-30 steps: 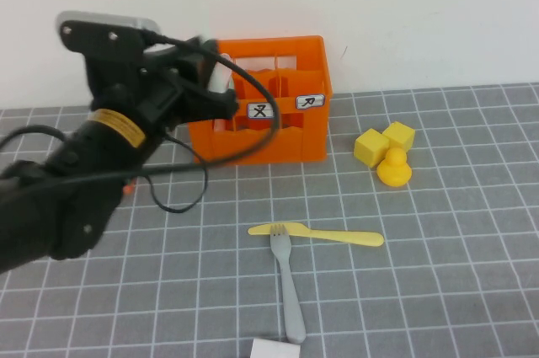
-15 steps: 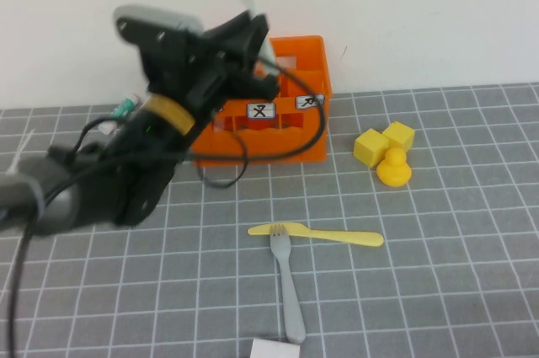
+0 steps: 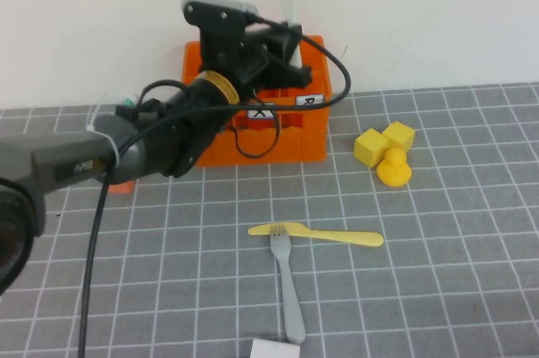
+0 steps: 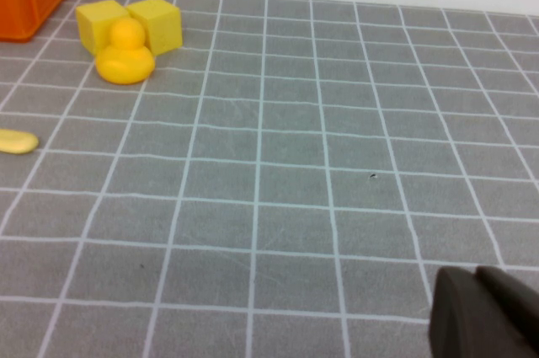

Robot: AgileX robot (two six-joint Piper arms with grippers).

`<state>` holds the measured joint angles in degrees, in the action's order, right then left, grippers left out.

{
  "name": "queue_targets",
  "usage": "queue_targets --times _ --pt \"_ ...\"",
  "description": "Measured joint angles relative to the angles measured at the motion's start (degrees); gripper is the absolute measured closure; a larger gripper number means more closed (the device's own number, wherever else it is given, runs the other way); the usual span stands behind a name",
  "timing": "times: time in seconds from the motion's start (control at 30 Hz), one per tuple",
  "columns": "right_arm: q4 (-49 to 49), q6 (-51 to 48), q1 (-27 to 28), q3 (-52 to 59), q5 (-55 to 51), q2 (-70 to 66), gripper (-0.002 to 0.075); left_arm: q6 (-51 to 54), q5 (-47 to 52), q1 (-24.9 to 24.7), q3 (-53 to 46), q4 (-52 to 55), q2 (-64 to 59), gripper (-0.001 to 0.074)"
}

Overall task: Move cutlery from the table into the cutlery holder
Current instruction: Place the knife on the box, then pick up the fork

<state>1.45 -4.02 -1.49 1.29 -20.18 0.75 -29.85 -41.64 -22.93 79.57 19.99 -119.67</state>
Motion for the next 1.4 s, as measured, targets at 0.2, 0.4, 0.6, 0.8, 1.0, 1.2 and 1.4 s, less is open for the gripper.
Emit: queue_targets --times 0.2,0.4,0.6,0.8,1.0,1.2,1.4 --pt "0.00 -0.09 0.00 0.00 0.00 0.00 0.0729 -1.13 4.93 0.00 0.36 1.27 -0.99 0.0601" --pt "0.00 -0.09 0.00 0.00 0.00 0.00 0.0729 -1.85 6.33 0.00 0.36 1.52 -0.99 0.0393" --pt "0.00 -0.09 0.00 0.00 0.00 0.00 0.0729 -11.37 19.14 0.00 0.26 10.49 6.61 0.0503" --pt "0.00 -0.09 0.00 0.00 0.00 0.00 0.0729 -20.88 35.88 -1.22 -4.25 29.18 22.57 0.0712" --pt "0.00 -0.09 0.00 0.00 0.00 0.00 0.0729 -22.82 31.79 -1.59 -18.27 34.73 37.78 0.0732" --pt "0.00 -0.09 0.00 0.00 0.00 0.00 0.0729 -23.30 36.31 -1.59 -32.11 35.93 52.66 0.0734" --pt "0.00 -0.09 0.00 0.00 0.00 0.00 0.0729 -23.30 43.31 -1.59 -41.50 35.93 67.14 0.0734"
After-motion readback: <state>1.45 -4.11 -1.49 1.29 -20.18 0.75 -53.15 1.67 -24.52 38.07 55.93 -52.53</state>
